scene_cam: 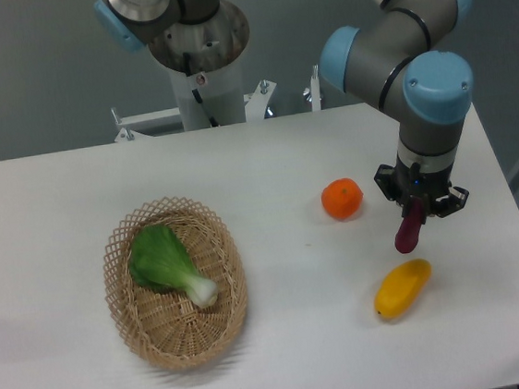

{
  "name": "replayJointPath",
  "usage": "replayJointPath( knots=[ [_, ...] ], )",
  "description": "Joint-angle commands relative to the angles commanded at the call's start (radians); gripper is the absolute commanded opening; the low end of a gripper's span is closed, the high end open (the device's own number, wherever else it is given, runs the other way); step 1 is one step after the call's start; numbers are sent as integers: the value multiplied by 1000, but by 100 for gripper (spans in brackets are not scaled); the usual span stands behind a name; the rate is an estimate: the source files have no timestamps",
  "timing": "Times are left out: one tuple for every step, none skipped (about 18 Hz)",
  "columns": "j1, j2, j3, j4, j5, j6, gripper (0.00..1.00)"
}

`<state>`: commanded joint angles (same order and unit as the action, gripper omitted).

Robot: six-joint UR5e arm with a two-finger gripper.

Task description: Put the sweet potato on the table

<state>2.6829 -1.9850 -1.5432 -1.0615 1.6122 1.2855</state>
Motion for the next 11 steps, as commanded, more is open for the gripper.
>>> replayJointPath(
  knots=[
    [0, 0, -2, 0, 0, 0, 0],
    [0, 0, -3, 0, 2, 0, 0],
    [0, 0, -3, 0, 2, 0, 0],
    [-2, 0, -6, 0, 2, 0, 0],
    [-2, -2, -6, 0, 2, -3, 0],
    [-2, -5, -6, 0, 3, -5, 0],
    [-5, -12, -3, 0, 5, -6, 0],
    [-17, -17, -2, 0, 23, -15, 0],
    [-37, -23, -2, 2, 44, -35, 0],
    [-58, -28, 0, 2, 58, -58, 0],
    [-75, -31, 0, 3, 61, -81, 0]
  ],
)
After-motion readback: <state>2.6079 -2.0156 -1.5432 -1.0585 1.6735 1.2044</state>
